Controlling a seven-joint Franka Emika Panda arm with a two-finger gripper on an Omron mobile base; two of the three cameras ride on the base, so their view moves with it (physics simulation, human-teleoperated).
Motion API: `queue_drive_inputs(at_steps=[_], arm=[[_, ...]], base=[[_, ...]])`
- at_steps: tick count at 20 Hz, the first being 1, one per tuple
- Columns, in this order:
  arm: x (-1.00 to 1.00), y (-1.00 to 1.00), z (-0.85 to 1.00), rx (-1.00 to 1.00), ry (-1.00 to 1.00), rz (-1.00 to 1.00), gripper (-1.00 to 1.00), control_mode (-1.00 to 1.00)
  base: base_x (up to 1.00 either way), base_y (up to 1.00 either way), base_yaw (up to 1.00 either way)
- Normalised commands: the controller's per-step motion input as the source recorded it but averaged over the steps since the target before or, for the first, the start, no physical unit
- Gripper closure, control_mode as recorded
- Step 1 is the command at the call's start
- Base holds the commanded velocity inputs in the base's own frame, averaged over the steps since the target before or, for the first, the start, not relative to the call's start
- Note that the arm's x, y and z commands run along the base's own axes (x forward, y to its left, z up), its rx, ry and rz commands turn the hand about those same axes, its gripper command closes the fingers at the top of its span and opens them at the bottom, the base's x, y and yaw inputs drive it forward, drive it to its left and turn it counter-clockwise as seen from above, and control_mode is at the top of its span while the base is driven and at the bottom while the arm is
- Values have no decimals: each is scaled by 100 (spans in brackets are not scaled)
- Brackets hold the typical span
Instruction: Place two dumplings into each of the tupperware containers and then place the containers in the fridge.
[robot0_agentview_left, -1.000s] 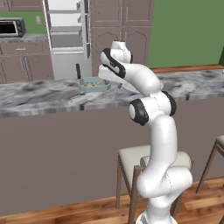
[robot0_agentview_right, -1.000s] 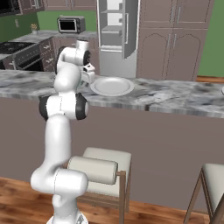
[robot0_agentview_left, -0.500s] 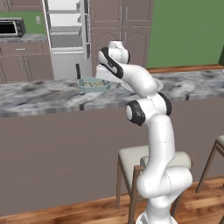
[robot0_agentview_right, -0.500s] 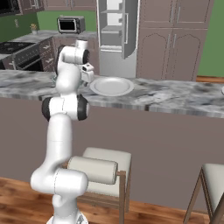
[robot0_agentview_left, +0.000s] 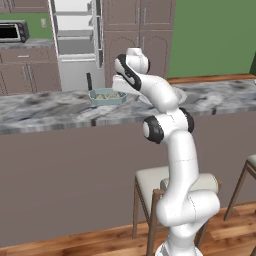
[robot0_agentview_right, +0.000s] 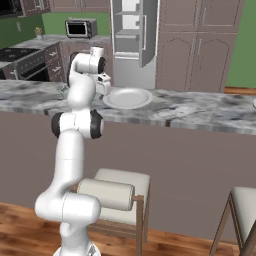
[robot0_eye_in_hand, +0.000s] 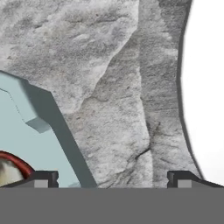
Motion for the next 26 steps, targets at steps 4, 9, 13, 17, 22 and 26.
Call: queue_drive_inputs(at_steps=[4, 9, 13, 17, 22, 26], arm=[[0, 10, -38, 0, 3, 0, -100, -100], [0, 6, -23, 0, 1, 0, 100, -100], [0, 5, -12, 0, 1, 0, 100, -100], [0, 0, 0, 0, 1, 0, 100, -100], [-4, 0, 17, 0, 0, -3, 100, -100], [-32, -8, 64, 0, 0, -5, 100, -100]], base=[[0, 0, 0], [0, 0, 0], [0, 0, 0], [0, 0, 0], [0, 0, 0], [0, 0, 0]])
